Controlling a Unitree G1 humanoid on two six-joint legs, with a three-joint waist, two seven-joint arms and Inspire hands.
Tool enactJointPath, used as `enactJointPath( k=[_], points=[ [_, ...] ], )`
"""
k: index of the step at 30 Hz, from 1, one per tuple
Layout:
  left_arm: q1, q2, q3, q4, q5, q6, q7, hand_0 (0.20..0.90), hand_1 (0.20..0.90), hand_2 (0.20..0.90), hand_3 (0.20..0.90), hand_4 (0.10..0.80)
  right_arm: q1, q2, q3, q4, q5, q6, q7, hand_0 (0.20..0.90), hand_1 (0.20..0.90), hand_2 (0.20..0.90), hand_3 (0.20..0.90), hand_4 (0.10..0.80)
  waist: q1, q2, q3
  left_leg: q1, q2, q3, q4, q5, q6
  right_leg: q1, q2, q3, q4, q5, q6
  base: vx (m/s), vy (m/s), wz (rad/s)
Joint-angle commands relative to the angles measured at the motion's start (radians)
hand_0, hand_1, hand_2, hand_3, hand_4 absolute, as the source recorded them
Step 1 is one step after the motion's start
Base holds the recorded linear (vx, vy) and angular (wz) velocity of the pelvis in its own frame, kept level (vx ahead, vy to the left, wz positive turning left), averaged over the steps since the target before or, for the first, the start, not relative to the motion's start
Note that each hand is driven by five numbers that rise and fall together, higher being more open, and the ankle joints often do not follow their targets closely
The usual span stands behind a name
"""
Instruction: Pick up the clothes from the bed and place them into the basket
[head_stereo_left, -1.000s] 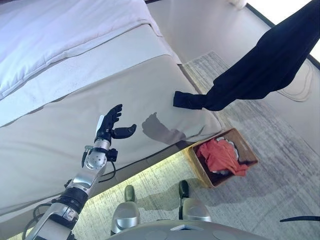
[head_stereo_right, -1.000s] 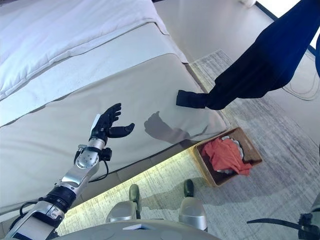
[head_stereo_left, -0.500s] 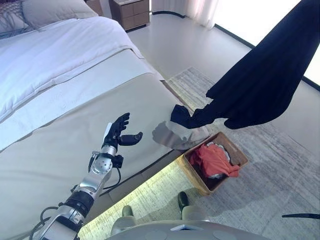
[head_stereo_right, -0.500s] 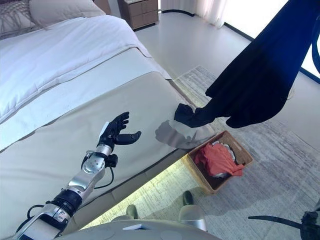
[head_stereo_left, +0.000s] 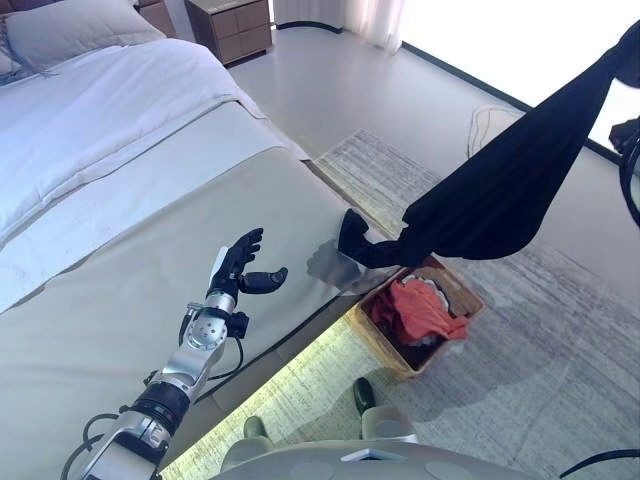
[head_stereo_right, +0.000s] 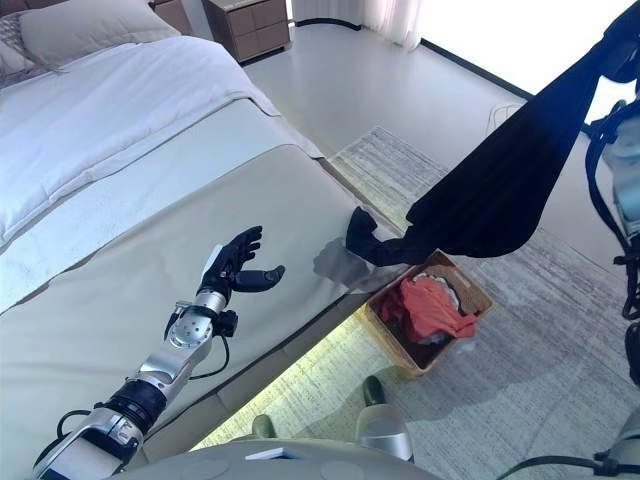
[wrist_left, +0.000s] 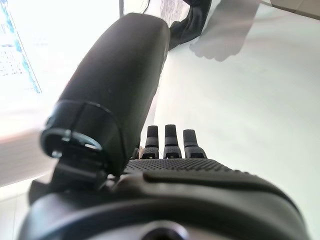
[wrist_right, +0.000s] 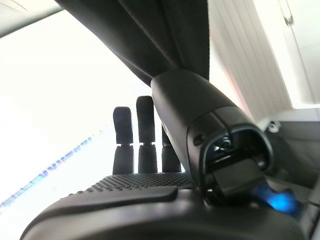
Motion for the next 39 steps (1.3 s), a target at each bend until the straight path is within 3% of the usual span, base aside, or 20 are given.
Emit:
enactJointPath(
  k=[1,7,13,18,28,29,30,31,39],
  points=[
    [-0.058,0.004,0.004,0.0,0.033,-0.068,0.03,0.9,0.9,0.9,0.9,0.8,-0.039,-0.025,-0.125,-0.085,-0.09,-0.053,-0.056,0.3,0.3,0.3,0.2,0.1,0.017,-0.001,-0.104,0.025,0.051,-0.027,0.003,-0.075,-0.024,-0.005,-0.018,-0.007,0.026,0.003,0.016,0.0,0.0,0.0],
    [-0.068,-0.012,0.027,-0.006,0.06,-0.05,0.04,0.9,0.9,0.9,0.9,0.8,0.181,0.1,-0.234,-0.124,-0.12,-0.068,0.016,0.3,0.3,0.3,0.2,0.1,0.001,0.007,-0.081,0.031,0.051,-0.019,0.003,-0.088,-0.017,-0.012,-0.02,0.002,0.032,-0.002,0.019,-0.02,-0.005,-0.05],
    [-0.084,-0.03,0.032,-0.021,0.075,-0.034,0.073,0.9,0.9,0.9,0.9,0.8,0.25,0.21,-0.197,-0.061,-0.118,-0.07,0.055,0.3,0.3,0.3,0.2,0.1,-0.007,0.016,-0.064,0.034,0.051,-0.006,0.003,-0.089,-0.015,-0.027,-0.016,0.014,0.032,0.007,0.015,-0.026,-0.006,-0.07],
    [-0.082,-0.033,0.032,-0.038,0.081,-0.034,0.087,0.9,0.9,0.9,0.9,0.8,0.293,0.281,-0.169,0.056,-0.108,-0.091,0.016,0.3,0.3,0.3,0.2,0.1,0.001,0.027,-0.047,0.029,0.051,-0.011,0.003,-0.085,-0.014,-0.031,-0.015,0.012,0.033,0.01,0.009,-0.005,-0.004,-0.01],
    [-0.088,-0.014,0.016,-0.062,0.077,-0.03,0.075,0.9,0.9,0.9,0.9,0.8,0.313,0.334,-0.136,0.287,-0.048,-0.107,-0.038,0.3,0.3,0.3,0.2,0.1,0.023,0.047,-0.027,0.023,0.05,-0.022,0.003,-0.081,-0.012,-0.031,-0.022,-0.001,0.031,0.014,0.005,0.0,-0.001,0.0],
    [-0.088,-0.009,0.011,-0.064,0.075,-0.031,0.07,0.9,0.9,0.9,0.9,0.8,0.31,0.335,-0.131,0.315,-0.036,-0.124,-0.026,0.488,0.488,0.488,0.42,0.32,0.027,0.05,-0.025,0.022,0.05,-0.026,0.003,-0.08,-0.012,-0.029,-0.023,-0.003,0.031,0.014,0.005,-0.004,-0.016,0.06],
    [-0.09,-0.006,0.009,-0.065,0.073,-0.031,0.069,0.9,0.9,0.9,0.9,0.8,0.308,0.336,-0.128,0.327,-0.033,-0.131,-0.021,0.768,0.768,0.768,0.746,0.646,0.029,0.051,-0.024,0.023,0.05,-0.027,0.003,-0.08,-0.012,-0.028,-0.023,-0.005,0.03,0.015,0.004,-0.001,-0.019,0.05],
    [-0.092,-0.004,0.006,-0.065,0.071,-0.031,0.067,0.9,0.9,0.9,0.9,0.8,0.309,0.339,-0.126,0.339,-0.028,-0.147,-0.011,0.9,0.9,0.9,0.9,0.8,0.03,0.053,-0.024,0.023,0.05,-0.028,0.003,-0.079,-0.012,-0.027,-0.024,-0.005,0.029,0.015,0.004,0.006,-0.021,0.04],
    [-0.092,-0.006,0.0,-0.071,0.073,-0.035,0.065,0.9,0.9,0.9,0.9,0.8,0.335,0.335,-0.111,0.329,-0.054,-0.189,0.036,0.9,0.9,0.9,0.9,0.8,0.028,0.06,-0.019,0.021,0.051,-0.032,0.003,-0.075,-0.013,-0.032,-0.023,-0.002,0.037,0.012,0.002,0.0,0.0,0.0]
  ],
)
